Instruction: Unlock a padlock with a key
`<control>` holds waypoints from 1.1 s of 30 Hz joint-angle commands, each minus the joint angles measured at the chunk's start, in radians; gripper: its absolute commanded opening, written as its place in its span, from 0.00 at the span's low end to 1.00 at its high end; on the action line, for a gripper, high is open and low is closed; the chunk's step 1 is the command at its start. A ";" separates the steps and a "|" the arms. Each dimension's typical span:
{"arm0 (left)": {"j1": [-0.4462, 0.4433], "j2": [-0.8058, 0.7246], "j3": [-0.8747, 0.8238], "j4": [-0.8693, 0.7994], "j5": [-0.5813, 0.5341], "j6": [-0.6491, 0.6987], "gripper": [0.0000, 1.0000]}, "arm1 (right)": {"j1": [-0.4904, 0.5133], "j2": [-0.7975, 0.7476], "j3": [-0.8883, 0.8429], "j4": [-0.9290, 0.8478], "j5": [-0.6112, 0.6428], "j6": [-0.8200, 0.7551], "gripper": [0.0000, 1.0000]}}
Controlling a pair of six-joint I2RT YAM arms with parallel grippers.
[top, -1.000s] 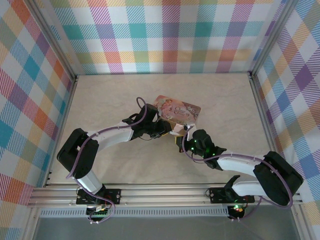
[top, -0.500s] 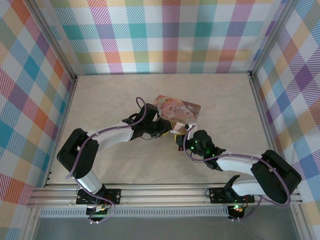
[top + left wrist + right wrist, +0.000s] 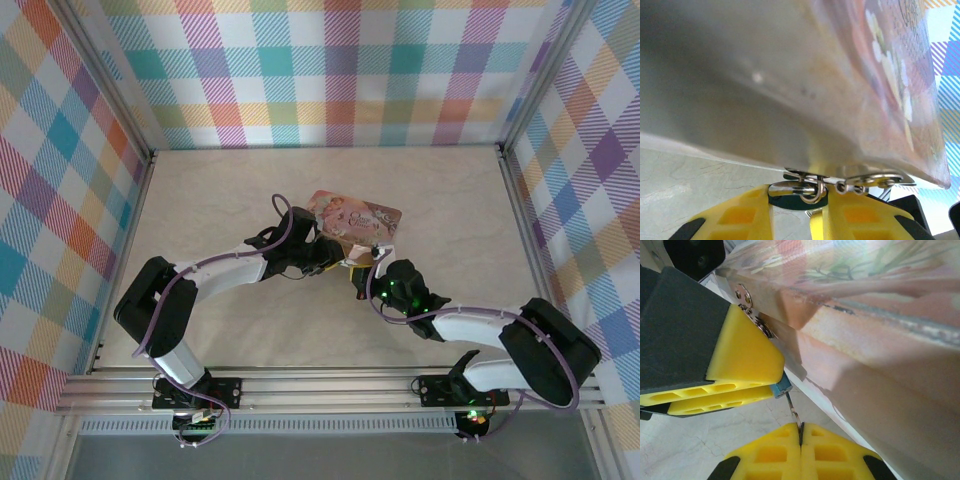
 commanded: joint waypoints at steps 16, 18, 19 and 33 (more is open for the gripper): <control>-0.013 -0.018 0.005 0.038 0.039 -0.023 0.25 | -0.007 0.014 0.009 0.057 -0.002 0.016 0.00; -0.013 -0.016 0.005 0.036 0.038 -0.022 0.25 | -0.007 0.013 0.008 0.058 -0.007 0.017 0.00; -0.012 -0.016 0.005 0.035 0.039 -0.022 0.25 | -0.007 0.012 0.006 0.058 -0.009 0.018 0.00; -0.011 -0.015 -0.001 0.035 0.040 -0.022 0.25 | -0.007 -0.026 -0.009 0.044 -0.004 0.023 0.00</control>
